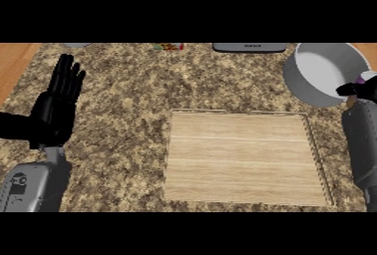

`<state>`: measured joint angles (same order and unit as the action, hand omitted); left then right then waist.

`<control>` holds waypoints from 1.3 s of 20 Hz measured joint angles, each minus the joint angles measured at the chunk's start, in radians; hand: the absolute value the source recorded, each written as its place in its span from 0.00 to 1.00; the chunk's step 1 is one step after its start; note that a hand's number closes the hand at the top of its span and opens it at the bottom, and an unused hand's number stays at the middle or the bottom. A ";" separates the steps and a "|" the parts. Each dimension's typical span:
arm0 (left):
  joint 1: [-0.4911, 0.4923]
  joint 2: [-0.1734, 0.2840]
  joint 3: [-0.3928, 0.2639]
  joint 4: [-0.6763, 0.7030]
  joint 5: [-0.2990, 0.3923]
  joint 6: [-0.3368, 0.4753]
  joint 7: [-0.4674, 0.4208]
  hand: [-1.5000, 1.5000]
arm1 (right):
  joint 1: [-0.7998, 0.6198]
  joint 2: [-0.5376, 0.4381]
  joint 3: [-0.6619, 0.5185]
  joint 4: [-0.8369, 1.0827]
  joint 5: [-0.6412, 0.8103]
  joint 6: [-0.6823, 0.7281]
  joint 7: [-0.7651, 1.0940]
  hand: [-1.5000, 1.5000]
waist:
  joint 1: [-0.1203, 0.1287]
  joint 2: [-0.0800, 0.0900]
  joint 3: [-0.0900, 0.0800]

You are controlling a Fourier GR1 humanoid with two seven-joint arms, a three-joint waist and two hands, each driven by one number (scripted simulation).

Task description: Pick the can from the tray and place it in the pot

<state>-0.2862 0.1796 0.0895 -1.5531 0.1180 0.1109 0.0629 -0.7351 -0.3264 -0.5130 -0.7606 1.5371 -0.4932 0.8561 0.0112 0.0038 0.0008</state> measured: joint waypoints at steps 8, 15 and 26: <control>-0.007 0.013 0.012 0.000 0.006 -0.013 0.007 0.50 | -0.005 -0.020 -0.112 0.138 -0.278 -0.082 -0.246 0.00 | 0.004 0.003 0.001; -0.014 0.000 0.010 0.020 0.000 -0.011 -0.006 0.50 | -0.045 -0.023 -0.136 0.168 -0.415 -0.215 -0.456 0.00 | 0.004 0.002 0.001; 0.008 0.016 0.035 0.018 0.011 -0.029 -0.016 0.50 | 0.023 0.038 -0.233 -0.057 -0.753 -0.357 -0.662 0.00 | -0.014 -0.005 0.000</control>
<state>-0.2779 0.1960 0.1240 -1.5351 0.1289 0.0823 0.0467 -0.7125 -0.2888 -0.7458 -0.8175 0.7839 -0.8500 0.1939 -0.0028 -0.0016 0.0010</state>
